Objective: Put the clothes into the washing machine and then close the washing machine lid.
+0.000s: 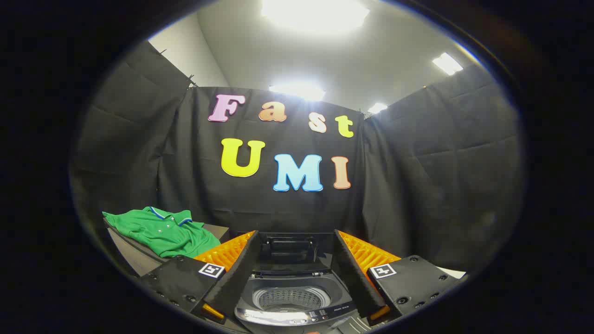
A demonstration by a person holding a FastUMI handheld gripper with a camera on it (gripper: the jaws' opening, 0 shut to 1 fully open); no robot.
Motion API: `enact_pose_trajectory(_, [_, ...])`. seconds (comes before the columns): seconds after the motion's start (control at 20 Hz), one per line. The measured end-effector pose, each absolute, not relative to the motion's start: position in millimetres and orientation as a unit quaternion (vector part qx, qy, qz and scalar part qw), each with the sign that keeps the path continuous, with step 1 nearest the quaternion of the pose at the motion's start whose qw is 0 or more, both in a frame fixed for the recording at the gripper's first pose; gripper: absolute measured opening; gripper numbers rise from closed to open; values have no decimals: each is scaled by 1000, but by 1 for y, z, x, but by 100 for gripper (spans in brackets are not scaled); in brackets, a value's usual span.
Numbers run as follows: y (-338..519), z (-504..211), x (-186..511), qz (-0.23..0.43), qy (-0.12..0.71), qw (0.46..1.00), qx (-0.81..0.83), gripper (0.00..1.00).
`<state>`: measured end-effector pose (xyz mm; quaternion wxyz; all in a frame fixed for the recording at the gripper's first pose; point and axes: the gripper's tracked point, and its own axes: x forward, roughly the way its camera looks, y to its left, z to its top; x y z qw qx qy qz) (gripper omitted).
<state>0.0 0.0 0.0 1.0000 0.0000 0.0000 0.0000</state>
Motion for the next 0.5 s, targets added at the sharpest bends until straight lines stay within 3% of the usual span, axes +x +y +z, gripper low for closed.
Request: enact_pose_trajectory(0.5, [21,-52,8,35,53,998,5,98])
